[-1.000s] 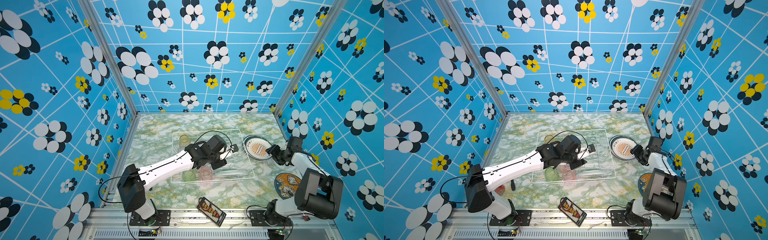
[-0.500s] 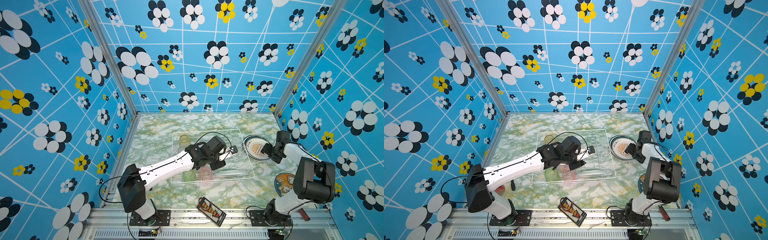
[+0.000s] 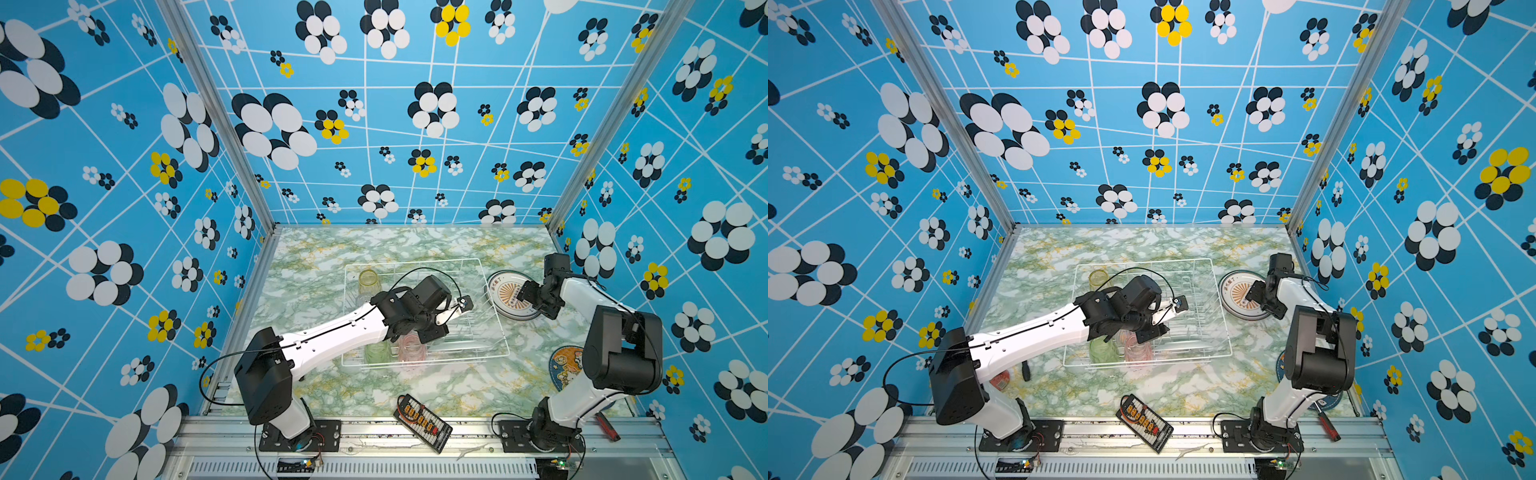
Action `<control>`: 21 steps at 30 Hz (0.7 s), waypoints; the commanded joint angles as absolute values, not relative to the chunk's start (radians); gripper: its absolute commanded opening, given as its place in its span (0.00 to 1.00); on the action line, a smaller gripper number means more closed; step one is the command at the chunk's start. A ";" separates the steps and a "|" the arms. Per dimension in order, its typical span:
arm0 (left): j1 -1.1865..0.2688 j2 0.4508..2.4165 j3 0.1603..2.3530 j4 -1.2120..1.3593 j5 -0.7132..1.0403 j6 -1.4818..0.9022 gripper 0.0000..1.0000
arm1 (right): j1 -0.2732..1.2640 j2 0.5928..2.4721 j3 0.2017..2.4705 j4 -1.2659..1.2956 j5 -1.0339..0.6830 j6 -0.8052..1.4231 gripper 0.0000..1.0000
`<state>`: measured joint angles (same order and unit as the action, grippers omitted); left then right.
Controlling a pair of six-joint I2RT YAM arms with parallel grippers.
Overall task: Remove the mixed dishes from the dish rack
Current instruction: 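Release the orange-sunburst plate on the stack and raise the right gripper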
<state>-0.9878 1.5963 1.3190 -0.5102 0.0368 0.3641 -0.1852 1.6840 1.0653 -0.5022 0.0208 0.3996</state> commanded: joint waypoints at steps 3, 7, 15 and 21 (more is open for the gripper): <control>-0.979 1.554 1.319 -0.529 0.072 0.362 0.47 | -0.179 1.666 1.076 -0.549 0.061 0.387 0.81; -0.981 1.509 1.323 -0.528 0.125 0.355 0.47 | -0.213 1.571 1.048 -0.532 0.043 0.385 0.83; -1.054 1.456 1.360 -0.577 0.223 0.373 0.47 | -0.243 1.372 1.009 -0.516 -0.118 0.367 0.82; -1.122 1.579 1.460 -0.689 0.116 0.408 0.45 | -0.155 1.259 0.986 -0.580 -0.138 0.344 0.81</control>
<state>-1.1080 1.5192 1.4124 -0.6029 0.1589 0.3805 -0.1879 1.3003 1.0126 -0.5236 -0.0982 0.3706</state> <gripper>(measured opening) 0.456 0.813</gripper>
